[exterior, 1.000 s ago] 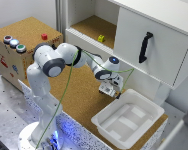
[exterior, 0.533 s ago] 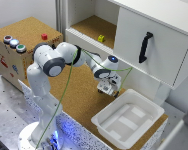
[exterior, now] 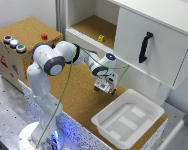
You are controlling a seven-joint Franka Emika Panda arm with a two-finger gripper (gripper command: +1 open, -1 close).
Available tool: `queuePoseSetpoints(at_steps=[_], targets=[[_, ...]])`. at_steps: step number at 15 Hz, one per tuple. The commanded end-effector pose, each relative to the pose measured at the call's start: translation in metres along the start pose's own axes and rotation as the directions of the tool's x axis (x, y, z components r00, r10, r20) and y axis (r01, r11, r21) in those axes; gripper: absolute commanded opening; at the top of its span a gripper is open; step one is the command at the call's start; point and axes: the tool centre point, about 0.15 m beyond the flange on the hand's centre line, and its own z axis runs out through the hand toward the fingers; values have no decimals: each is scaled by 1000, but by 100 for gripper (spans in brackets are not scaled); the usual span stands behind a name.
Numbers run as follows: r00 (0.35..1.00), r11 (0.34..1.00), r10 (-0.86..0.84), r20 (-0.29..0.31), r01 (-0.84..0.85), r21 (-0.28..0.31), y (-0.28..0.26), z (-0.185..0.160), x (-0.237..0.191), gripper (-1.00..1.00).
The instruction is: Push the purple block towards the left
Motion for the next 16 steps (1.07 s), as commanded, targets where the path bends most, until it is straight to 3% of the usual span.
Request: queuePoseSetpoints(at_steps=[1,8,16], targets=[[1000,1000,17,-24,-16,3,-29,2,-6,-100],[1000,998,-9,9,9,-56,-45,6,-17,-100],[991,990,-129,-39,127,-66,-63,9,-31,-100]])
